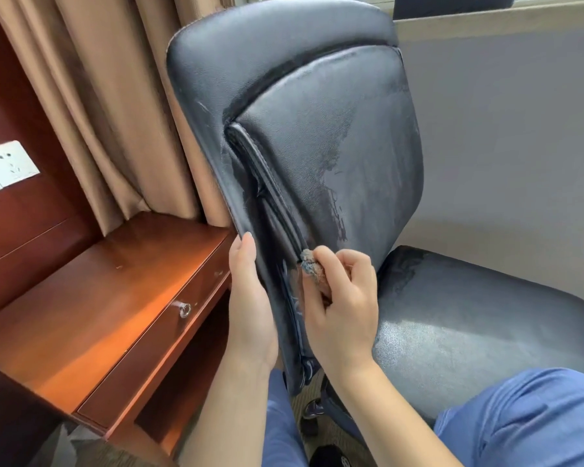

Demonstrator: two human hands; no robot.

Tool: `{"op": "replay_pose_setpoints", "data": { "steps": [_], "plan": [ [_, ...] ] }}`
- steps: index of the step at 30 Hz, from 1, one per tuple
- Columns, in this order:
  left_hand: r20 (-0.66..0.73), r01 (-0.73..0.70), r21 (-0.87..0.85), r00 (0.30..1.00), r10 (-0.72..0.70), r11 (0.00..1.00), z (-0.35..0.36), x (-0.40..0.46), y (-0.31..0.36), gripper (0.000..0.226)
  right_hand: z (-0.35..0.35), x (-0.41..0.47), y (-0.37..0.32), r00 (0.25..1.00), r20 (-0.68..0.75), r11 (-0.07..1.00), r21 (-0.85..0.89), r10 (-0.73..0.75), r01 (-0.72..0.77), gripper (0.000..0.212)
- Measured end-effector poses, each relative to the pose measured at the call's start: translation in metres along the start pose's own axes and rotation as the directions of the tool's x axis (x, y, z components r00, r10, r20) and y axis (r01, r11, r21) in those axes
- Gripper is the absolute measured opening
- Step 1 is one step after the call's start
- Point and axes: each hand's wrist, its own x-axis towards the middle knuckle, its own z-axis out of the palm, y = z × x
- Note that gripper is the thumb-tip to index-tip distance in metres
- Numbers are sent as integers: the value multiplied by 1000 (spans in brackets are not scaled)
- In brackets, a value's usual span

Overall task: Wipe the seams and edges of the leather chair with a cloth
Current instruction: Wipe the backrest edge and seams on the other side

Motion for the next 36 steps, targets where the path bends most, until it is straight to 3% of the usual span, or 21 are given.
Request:
{"op": "replay_pose_setpoints", "data": {
  "steps": [8,12,18,24,28,36],
  "plan": [
    [33,36,-65,999,-34,997,0,-2,1,48,13,45,-34,999,-42,1000,-11,-7,6,22],
    [20,16,-46,1000,-15,999,-1,-7,3,50,7,15,-12,999,-29,999,-23,-33,33,23],
    [14,26,-12,1000,-26,1000,-3,-4,0,50,2,-2,-3,999,-23,998,-50,40,-41,23],
    [-5,-1,-70,1000,1,998,-10,-10,-2,38,8,51,-40,999,-24,1000,14,-23,23,21],
    [-47,17,-25,999,-18,1000,-16,-6,-2,34,11,40,-30,997,-32,998,9,-68,68,22],
    [-99,-3,1,995,3,1000,-18,1,-7,47,4,-7,0,991,-13,990,32,136,-136,23]
  ]
}}
